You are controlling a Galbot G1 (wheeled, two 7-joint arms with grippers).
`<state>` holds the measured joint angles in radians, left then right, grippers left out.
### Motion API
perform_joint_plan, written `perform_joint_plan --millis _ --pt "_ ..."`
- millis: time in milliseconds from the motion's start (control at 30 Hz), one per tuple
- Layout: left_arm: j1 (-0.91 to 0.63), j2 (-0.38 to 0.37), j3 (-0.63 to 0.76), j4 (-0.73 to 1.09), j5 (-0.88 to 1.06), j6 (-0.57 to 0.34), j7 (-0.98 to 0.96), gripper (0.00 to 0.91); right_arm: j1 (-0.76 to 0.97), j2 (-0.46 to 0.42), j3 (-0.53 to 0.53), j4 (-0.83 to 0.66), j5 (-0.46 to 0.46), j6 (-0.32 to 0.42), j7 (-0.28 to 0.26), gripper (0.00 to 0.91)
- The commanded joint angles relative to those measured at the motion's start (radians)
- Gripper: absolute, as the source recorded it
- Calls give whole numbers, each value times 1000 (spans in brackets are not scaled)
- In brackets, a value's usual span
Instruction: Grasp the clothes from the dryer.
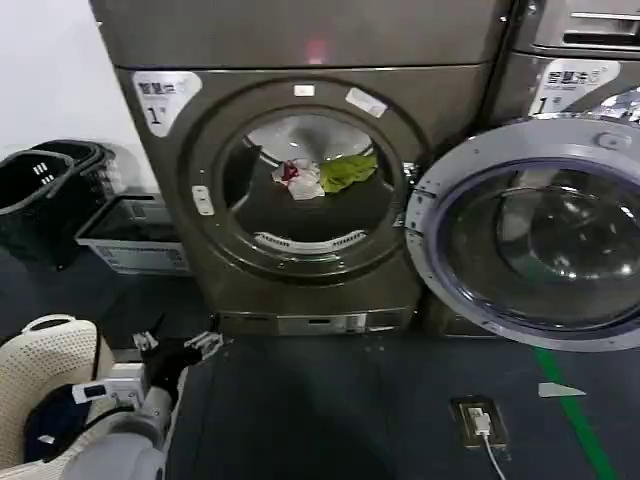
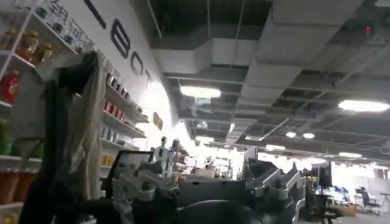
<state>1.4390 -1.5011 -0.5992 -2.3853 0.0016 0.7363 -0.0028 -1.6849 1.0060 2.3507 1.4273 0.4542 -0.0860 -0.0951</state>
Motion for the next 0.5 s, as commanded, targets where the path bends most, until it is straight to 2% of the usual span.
perform_joint_plan --millis 33,500 --pt "2 -1 5 3 1 49 0 907 0 -1 2 -4 1 2 1 907" --pt "-2 2 7 7 -1 49 0 907 2 12 2 -1 1 2 3 907"
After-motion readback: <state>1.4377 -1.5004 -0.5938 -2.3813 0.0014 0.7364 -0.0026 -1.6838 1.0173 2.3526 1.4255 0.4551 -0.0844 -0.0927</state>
